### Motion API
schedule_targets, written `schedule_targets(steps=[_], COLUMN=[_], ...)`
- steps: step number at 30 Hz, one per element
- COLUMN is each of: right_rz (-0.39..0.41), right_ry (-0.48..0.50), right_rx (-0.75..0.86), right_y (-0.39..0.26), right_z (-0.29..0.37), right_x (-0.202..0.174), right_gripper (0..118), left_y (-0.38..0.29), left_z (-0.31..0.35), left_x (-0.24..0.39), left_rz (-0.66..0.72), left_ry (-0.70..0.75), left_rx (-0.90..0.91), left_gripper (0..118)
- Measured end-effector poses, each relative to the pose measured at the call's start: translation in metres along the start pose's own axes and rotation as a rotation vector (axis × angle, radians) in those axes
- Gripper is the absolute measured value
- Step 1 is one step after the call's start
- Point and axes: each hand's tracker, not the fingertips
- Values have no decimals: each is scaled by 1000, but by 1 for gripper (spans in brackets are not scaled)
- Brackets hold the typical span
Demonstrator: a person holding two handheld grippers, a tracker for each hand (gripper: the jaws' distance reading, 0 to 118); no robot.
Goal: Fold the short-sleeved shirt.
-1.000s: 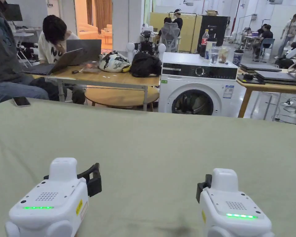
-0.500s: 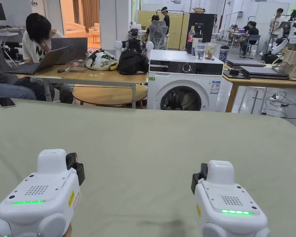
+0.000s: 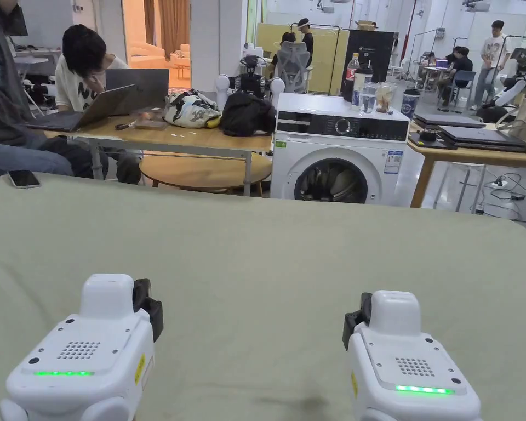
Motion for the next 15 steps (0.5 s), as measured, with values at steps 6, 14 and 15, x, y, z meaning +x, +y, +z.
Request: schedule_targets(steps=[6,14,15], right_rz=[-33,-31,-35], right_ry=[9,-17,4], right_rx=[-4,-1,7], right_y=[3,-1,-1], right_z=[-4,-8,-7], right_x=[1,0,2], right_gripper=[39,89,89], left_y=[3,1,-1], left_z=[1,-3,-3], left_x=[4,3,2], left_rz=[-30,9,14], left_ry=[2,-38,-44], left_rx=[-2,18,31], left_gripper=[37,79,80])
